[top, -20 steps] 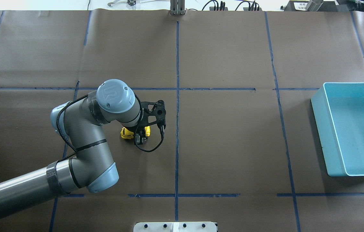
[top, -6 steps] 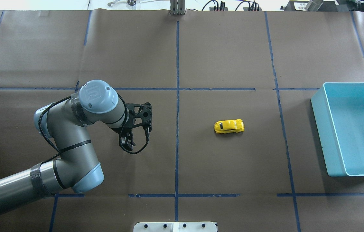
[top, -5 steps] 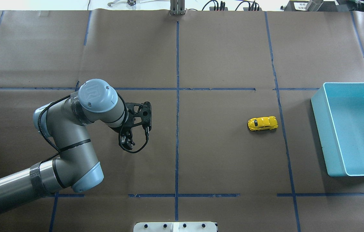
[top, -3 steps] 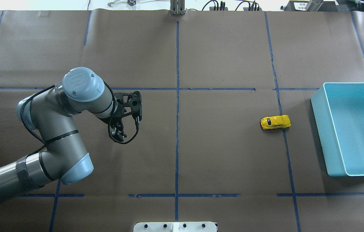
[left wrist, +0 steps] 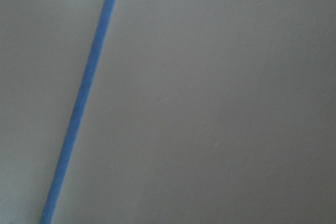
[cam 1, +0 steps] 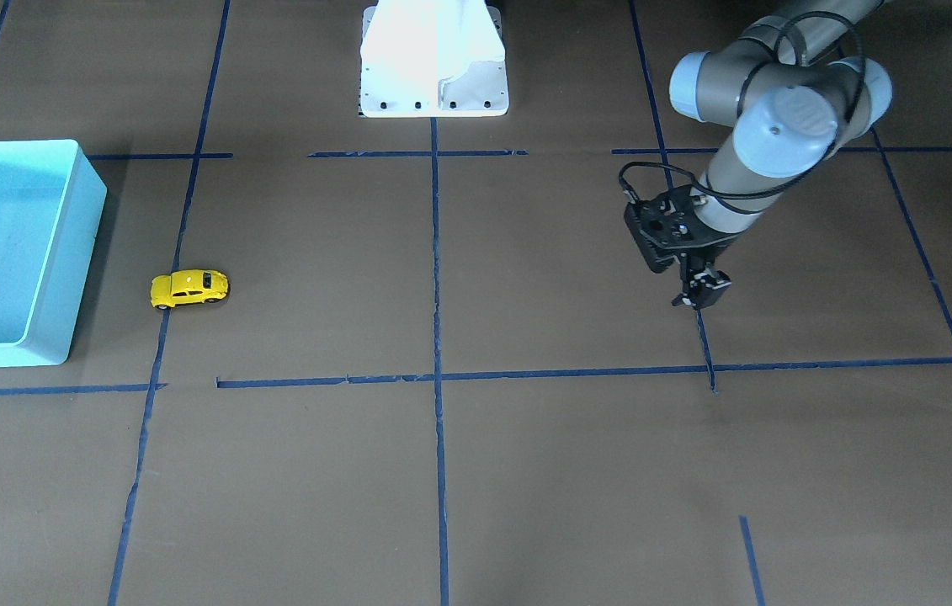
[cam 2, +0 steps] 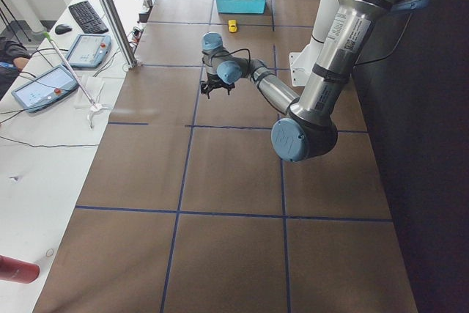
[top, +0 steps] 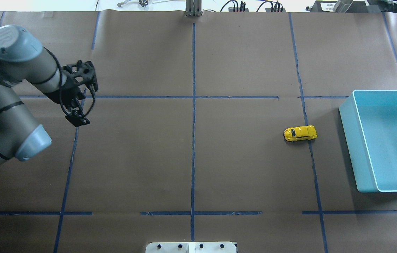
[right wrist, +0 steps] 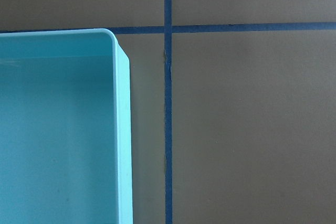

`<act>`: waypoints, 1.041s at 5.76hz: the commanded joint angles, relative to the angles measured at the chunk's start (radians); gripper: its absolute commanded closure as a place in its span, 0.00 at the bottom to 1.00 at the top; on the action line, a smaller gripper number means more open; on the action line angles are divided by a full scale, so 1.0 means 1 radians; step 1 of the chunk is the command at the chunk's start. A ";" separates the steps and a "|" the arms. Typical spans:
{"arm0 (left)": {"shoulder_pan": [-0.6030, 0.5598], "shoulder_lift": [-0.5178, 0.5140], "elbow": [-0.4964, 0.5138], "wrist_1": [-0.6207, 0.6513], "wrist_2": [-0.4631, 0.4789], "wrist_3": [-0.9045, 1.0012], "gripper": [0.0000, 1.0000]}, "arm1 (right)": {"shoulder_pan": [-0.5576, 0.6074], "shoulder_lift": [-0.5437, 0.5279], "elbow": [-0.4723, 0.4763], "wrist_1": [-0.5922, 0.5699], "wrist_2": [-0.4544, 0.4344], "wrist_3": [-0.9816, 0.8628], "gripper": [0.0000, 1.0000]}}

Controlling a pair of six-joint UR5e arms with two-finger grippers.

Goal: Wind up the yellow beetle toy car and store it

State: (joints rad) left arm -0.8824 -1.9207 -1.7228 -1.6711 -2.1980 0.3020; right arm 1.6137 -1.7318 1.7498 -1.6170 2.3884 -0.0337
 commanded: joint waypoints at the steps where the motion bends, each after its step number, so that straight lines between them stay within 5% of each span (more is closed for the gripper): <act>1: -0.166 0.115 0.011 0.051 -0.107 -0.004 0.00 | 0.000 -0.002 -0.001 0.094 0.005 -0.009 0.00; 6: -0.516 0.356 0.058 0.042 -0.124 -0.094 0.00 | -0.085 -0.009 0.055 0.301 0.097 -0.225 0.00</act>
State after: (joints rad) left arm -1.3258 -1.5928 -1.6738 -1.6257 -2.3136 0.2585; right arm 1.5563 -1.7367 1.7733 -1.3333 2.4826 -0.1857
